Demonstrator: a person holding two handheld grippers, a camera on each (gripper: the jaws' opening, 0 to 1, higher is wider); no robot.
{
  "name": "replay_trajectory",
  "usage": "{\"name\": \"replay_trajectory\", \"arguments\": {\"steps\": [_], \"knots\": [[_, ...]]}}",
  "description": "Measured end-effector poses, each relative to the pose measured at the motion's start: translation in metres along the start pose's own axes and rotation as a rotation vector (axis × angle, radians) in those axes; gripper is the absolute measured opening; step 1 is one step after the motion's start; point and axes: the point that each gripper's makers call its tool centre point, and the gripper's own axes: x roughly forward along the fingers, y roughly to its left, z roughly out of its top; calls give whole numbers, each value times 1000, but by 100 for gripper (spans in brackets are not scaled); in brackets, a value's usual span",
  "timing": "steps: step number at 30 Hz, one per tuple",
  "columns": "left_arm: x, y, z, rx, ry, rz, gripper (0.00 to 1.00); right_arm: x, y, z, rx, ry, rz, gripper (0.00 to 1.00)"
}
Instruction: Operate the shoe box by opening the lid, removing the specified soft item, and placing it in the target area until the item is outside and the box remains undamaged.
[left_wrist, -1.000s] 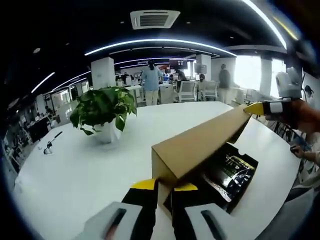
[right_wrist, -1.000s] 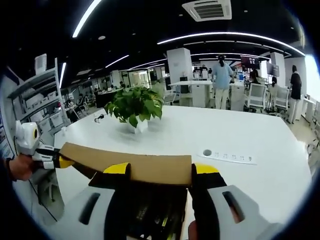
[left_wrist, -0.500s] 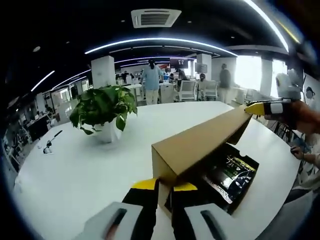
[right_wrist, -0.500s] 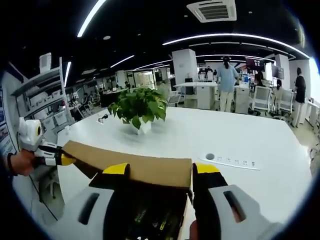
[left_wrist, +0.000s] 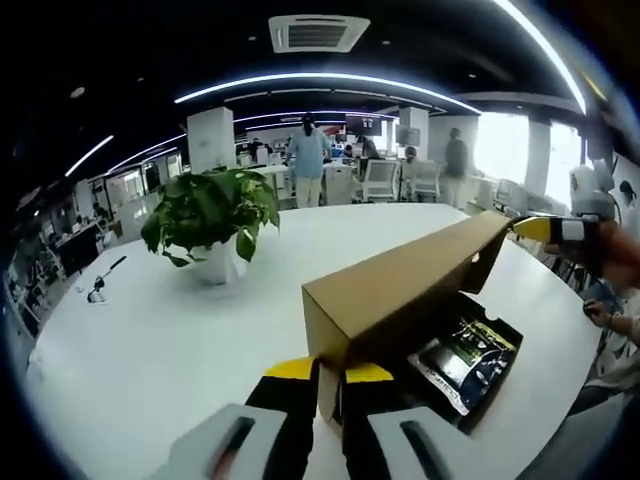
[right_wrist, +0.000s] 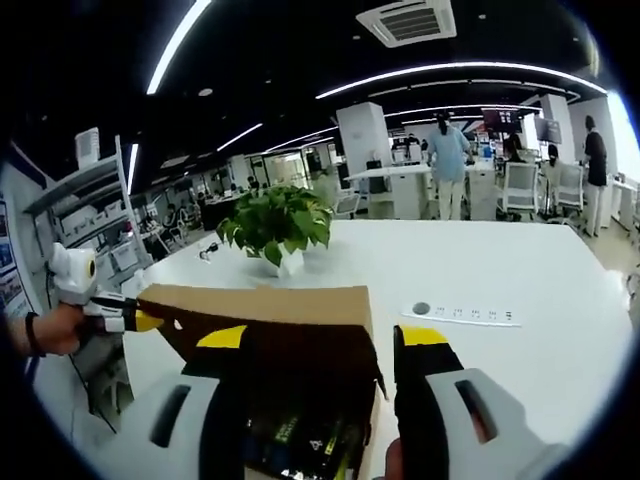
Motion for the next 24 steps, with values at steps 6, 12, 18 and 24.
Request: {"name": "replay_trajectory", "arguments": {"steps": [6, 12, 18, 24], "knots": [[3, 2, 2, 4, 3, 1, 6, 6, -10, -20, 29, 40, -19, 50], [4, 3, 2, 1, -1, 0, 6, 19, -19, -27, 33, 59, -50, 42], [4, 4, 2, -8, -4, -2, 7, 31, -31, -33, 44, 72, -103, 26], [6, 6, 4, -10, -9, 0, 6, 43, -50, -33, 66, 65, -133, 6]]}}
